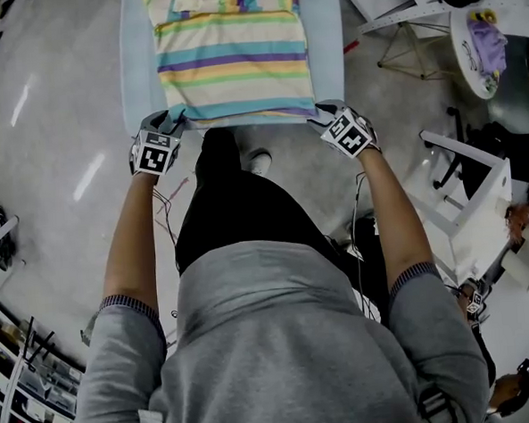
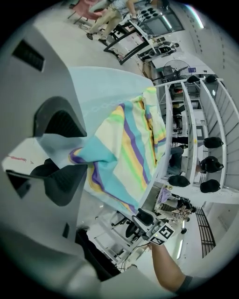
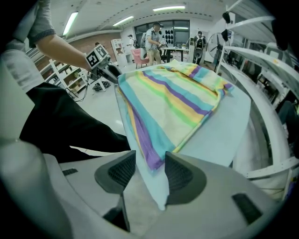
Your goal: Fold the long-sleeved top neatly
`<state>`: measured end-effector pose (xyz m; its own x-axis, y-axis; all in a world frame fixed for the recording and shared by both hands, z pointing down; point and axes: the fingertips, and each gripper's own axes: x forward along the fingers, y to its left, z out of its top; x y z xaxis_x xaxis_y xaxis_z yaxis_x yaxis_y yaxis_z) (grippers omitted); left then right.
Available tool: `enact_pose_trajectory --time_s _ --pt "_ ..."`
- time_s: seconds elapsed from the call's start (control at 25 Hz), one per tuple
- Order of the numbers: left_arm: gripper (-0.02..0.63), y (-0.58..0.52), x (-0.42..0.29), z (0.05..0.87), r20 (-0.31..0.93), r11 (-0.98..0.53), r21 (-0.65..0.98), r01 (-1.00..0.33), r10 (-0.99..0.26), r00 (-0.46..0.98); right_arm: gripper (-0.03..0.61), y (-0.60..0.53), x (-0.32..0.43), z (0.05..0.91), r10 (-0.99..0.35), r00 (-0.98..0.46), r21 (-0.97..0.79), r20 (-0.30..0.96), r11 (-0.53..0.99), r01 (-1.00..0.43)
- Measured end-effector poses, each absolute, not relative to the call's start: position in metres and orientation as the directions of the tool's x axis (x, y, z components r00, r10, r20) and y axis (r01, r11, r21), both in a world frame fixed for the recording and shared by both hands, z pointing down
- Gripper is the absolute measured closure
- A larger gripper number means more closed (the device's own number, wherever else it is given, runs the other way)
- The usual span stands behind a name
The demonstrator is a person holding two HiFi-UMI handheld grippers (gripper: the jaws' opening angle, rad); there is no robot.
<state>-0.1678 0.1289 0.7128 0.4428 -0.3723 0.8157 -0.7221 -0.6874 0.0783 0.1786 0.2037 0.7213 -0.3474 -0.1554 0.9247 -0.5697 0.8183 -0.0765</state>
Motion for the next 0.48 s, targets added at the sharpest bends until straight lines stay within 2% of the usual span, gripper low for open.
enact_pose_trajectory --time_s 0.12,0.16,0.2,0.36,0.48 --pt "0.484 0.127 -0.169 0.72 0.819 -0.69 0.063 -0.721 -0.376 0.432 0.374 0.204 0.178 0.731 -0.151 -0.335 -0.076 0.93 0.812 -0.579" --pt "0.541 0.127 -0.17 0.72 0.818 -0.691 0.059 -0.721 -0.38 0.431 0.403 0.202 0.18 0.732 -0.158 -0.326 -0.067 0.932 0.809 -0.584" --pt "0.565 0.127 -0.171 0.718 0.817 -0.688 0.059 -0.723 -0.383 0.432 0.431 0.2 0.182 0.732 -0.168 -0.318 -0.057 0.933 0.804 -0.592" --pt "0.569 0.136 -0.186 0.703 0.814 -0.666 0.083 -0.742 -0.384 0.436 0.518 0.191 0.189 0.724 -0.213 -0.322 -0.047 0.923 0.766 -0.642" --pt "0.569 0.149 -0.196 0.693 0.808 -0.646 0.133 -0.752 -0.369 0.46 0.526 0.189 0.194 0.714 -0.25 -0.333 -0.038 0.909 0.747 -0.663"
